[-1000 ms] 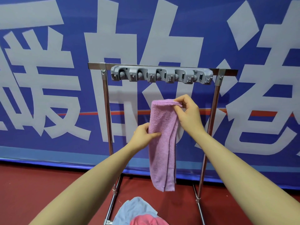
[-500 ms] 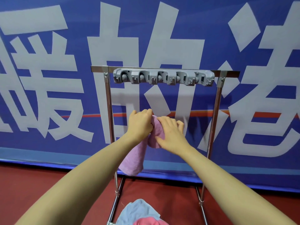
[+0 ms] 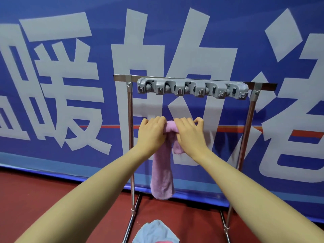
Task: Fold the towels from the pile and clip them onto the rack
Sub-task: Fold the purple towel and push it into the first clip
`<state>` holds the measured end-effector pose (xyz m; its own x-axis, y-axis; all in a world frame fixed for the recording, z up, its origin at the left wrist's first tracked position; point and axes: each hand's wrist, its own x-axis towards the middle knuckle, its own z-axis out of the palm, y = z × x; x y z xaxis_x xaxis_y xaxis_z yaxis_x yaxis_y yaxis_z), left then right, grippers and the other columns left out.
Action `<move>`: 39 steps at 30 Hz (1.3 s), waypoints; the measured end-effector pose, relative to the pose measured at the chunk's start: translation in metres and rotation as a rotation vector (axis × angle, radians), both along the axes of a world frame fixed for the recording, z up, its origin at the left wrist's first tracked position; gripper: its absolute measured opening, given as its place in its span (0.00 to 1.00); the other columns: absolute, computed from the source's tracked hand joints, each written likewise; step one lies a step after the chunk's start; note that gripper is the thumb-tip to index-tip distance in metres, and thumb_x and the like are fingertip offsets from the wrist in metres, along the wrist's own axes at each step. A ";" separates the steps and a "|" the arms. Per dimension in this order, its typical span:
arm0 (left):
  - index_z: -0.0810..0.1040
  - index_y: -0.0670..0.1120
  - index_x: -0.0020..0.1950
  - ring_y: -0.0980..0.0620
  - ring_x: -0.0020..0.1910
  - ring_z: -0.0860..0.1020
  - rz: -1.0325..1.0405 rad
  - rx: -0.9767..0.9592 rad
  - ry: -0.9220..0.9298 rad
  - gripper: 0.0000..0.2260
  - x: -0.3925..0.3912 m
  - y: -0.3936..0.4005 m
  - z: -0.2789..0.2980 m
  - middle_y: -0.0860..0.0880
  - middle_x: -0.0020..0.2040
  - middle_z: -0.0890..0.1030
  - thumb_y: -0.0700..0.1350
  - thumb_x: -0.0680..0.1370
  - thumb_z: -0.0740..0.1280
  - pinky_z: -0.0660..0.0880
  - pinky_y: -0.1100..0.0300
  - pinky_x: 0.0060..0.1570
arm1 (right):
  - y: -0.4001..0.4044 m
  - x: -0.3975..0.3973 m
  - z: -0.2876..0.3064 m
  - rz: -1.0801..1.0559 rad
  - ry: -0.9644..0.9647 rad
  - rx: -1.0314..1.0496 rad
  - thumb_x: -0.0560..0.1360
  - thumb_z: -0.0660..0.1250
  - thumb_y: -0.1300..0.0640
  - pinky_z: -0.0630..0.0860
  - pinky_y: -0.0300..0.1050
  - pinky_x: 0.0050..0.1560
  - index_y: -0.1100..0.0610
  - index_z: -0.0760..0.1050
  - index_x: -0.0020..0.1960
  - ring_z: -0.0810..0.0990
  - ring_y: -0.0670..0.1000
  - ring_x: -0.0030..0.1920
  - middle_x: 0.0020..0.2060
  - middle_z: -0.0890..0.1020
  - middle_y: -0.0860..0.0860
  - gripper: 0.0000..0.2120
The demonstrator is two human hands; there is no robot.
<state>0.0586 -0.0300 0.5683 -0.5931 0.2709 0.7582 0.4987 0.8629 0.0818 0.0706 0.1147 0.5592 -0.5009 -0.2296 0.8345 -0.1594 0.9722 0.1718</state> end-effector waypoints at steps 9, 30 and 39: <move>0.72 0.42 0.46 0.40 0.41 0.75 0.085 0.229 -0.221 0.05 -0.003 -0.034 -0.006 0.45 0.42 0.79 0.42 0.73 0.63 0.60 0.57 0.39 | -0.014 -0.018 0.026 0.034 -0.019 -0.151 0.65 0.60 0.65 0.56 0.49 0.46 0.58 0.76 0.46 0.74 0.57 0.37 0.40 0.78 0.54 0.12; 0.74 0.39 0.46 0.39 0.37 0.76 0.146 -0.069 0.157 0.08 -0.040 -0.076 0.088 0.42 0.41 0.79 0.34 0.68 0.64 0.59 0.56 0.40 | -0.044 -0.055 0.059 0.151 0.306 0.207 0.66 0.62 0.63 0.58 0.48 0.44 0.56 0.75 0.48 0.78 0.55 0.41 0.52 0.80 0.56 0.12; 0.72 0.39 0.38 0.41 0.28 0.72 0.165 -0.082 0.284 0.09 -0.078 -0.087 0.134 0.42 0.34 0.77 0.31 0.62 0.68 0.60 0.56 0.34 | -0.094 -0.092 0.112 0.114 0.246 -0.216 0.66 0.72 0.53 0.56 0.47 0.43 0.59 0.69 0.40 0.73 0.56 0.34 0.34 0.75 0.54 0.14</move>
